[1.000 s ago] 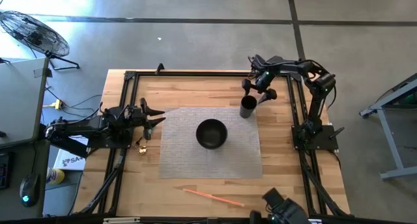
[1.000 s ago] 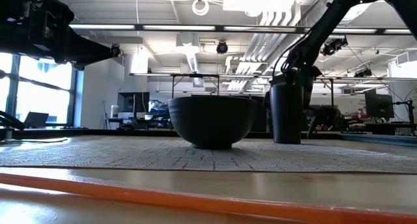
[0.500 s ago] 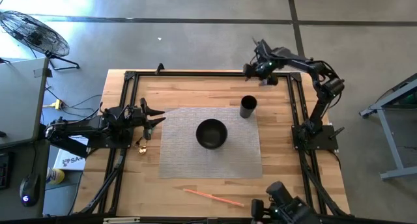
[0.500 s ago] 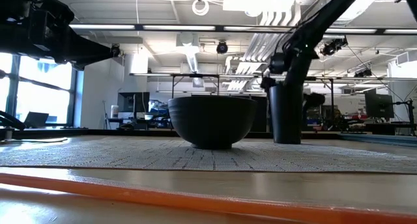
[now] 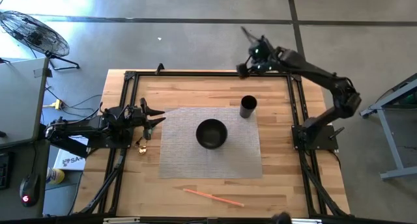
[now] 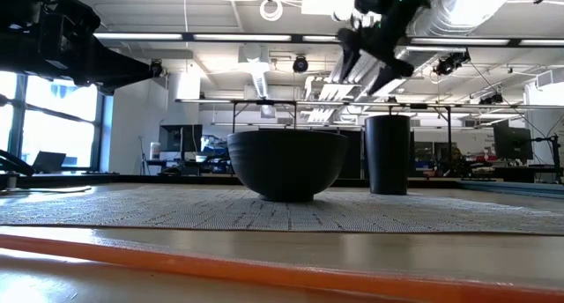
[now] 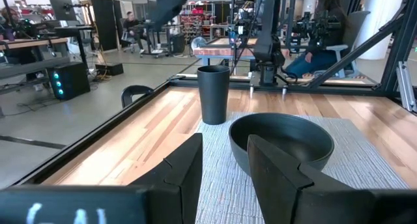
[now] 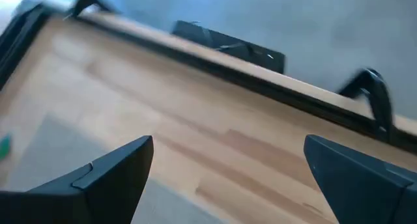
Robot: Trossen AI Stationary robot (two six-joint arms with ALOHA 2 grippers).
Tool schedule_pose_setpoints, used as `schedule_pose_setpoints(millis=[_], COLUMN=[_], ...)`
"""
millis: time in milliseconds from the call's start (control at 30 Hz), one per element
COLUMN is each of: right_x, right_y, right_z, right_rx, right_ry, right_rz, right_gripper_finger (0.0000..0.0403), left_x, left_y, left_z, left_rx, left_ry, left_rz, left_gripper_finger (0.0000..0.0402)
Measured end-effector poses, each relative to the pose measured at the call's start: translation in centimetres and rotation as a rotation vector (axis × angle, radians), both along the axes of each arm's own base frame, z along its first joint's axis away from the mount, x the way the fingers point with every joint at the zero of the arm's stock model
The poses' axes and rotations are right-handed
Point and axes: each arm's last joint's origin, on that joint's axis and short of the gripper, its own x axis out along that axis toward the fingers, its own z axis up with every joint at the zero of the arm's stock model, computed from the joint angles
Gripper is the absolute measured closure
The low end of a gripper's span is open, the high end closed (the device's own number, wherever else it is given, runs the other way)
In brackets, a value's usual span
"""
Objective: Pick & Place Utensil
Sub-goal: Put the orange straw into the black cup
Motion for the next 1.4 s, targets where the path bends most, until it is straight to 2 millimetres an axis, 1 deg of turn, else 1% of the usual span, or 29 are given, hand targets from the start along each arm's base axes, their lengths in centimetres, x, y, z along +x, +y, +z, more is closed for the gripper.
schedule_pose_setpoints(millis=[100,200,333,467,600,767,900,1000,1067,1200,1300,1400], right_x=[1.9,3.9,6.2,8.0,9.6,12.3,14.5,16.4,17.7,20.1,21.4,22.4], right_y=[4.0,8.1,13.5,18.3,22.6,27.3,29.7,31.2,31.9,32.8,33.1,33.4], right_z=[0.8,1.0,0.9,0.5,-1.0,-4.7,-8.0,-9.9,-10.7,-11.9,-13.0,-13.7], right_rx=[-0.071,-0.137,-0.231,-0.300,-0.322,-0.267,-0.170,-0.141,-0.147,-0.175,-0.191,-0.193], right_ry=[0.017,0.028,0.006,-0.034,-0.047,-0.072,-0.115,-0.081,-0.036,0.041,0.055,0.030], right_rz=[0.158,0.322,0.542,0.740,0.915,1.118,1.281,1.399,1.461,1.514,1.545,1.571], right_gripper_finger=[0.0011,0.0011,0.0011,0.0011,0.0011,0.0011,0.0011,0.0011,0.0012,0.0018,0.0024,0.0034], left_x=[0.0,0.0,0.0,0.0,0.0,0.0,0.0,0.0,0.0,0.0,0.0,0.0], left_y=[0.0,0.0,0.0,0.0,0.0,0.0,0.0,0.0,0.0,0.0,0.0,0.0], left_z=[0.0,0.0,0.0,0.0,0.0,0.0,0.0,0.0,0.0,0.0,0.0,0.0], left_rx=[0.000,0.000,0.000,0.000,0.000,0.000,0.000,0.000,0.000,0.000,0.000,0.000], left_ry=[0.000,0.000,0.000,0.000,0.000,0.000,0.000,0.000,0.000,0.000,0.000,0.000], left_rz=[0.000,0.000,0.000,0.000,0.000,0.000,0.000,0.000,0.000,0.000,0.000,0.000], left_gripper_finger=[0.0282,0.0282,0.0282,0.0282,0.0282,0.0282,0.0282,0.0282,0.0282,0.0282,0.0282,0.0282])
